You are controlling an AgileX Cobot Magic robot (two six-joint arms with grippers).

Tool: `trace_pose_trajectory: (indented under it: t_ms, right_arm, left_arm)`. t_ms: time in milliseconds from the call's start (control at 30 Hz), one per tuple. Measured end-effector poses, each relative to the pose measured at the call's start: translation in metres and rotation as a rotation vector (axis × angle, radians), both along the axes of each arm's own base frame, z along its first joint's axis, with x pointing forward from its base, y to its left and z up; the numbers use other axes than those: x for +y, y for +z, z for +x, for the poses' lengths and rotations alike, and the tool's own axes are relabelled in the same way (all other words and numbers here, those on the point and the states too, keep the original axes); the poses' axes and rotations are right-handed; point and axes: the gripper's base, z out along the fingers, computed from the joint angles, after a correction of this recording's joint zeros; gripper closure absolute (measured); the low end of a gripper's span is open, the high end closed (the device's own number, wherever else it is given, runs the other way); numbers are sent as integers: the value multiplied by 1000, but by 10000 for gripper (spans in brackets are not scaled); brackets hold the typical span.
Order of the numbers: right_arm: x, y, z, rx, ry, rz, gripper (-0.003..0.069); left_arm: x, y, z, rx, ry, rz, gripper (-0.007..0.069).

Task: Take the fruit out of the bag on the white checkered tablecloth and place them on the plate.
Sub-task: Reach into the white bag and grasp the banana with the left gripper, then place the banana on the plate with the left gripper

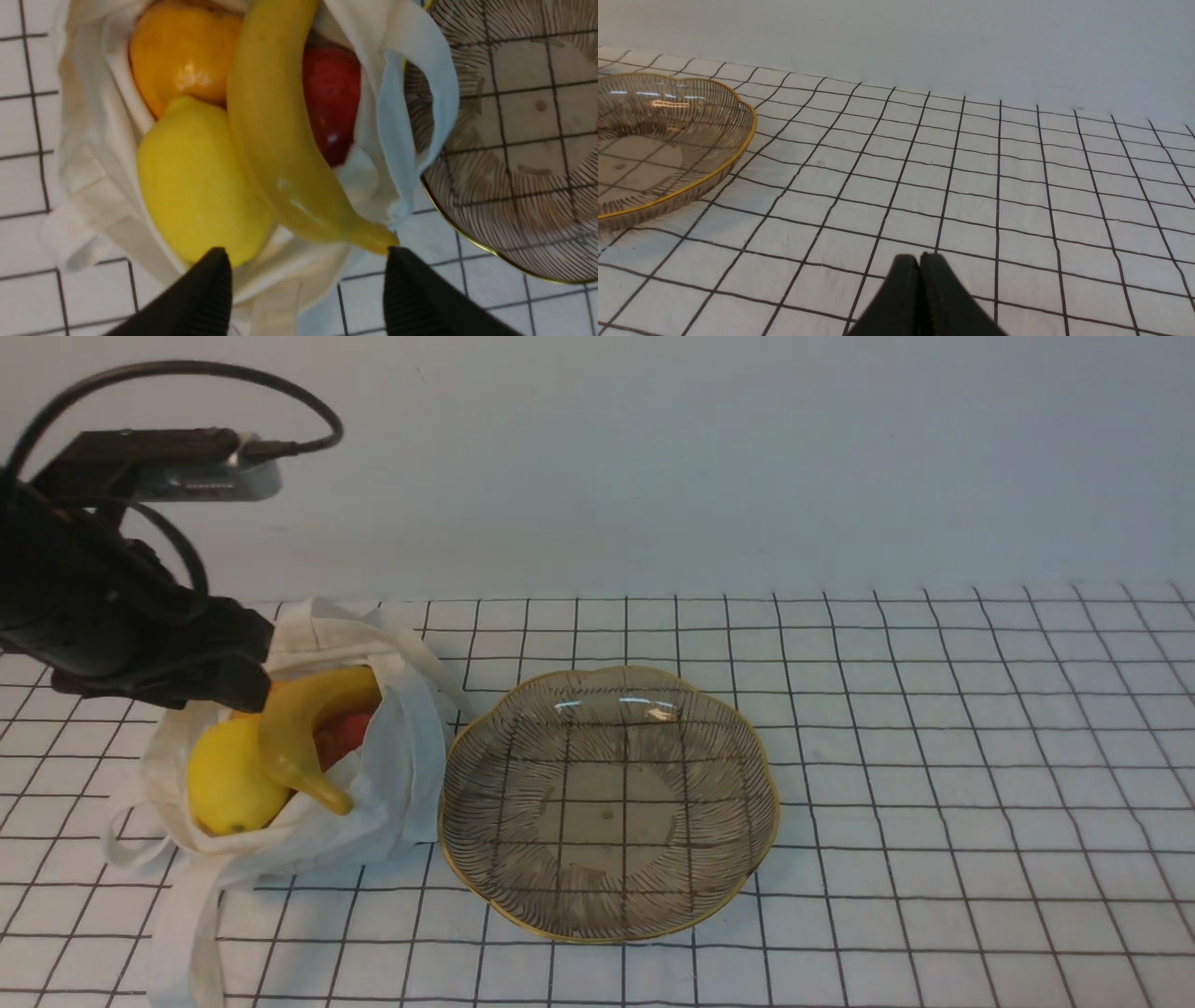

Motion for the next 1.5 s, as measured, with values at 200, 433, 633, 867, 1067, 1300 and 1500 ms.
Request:
trace_pose_trajectory:
  t_ms: [200,433,633,867,1067,1300,1500]
  right_arm:
    - [0,0,0,0,0,1,673]
    - [0,0,0,0,0,1,673]
    - [0,0,0,0,0,1,673]
    - [0,0,0,0,0,1,673]
    - [0,0,0,0,0,0,673]
    - [0,0,0,0,0,-3,673]
    - [0,0,0,0,0,-3,673]
  left_arm:
    - [0,-37,39,47,-33,21,62]
    - [0,-67,56,101,-39,27,162]
    - [0,-58,58,99,-50,34,303]
    - [2,-10,49,139,-88,71,303]
    - [11,12,44,136,-12,155,303]
    - [16,41,26,63,92,165,303]
    - [-21,80,-6,-41,26,-26,303]
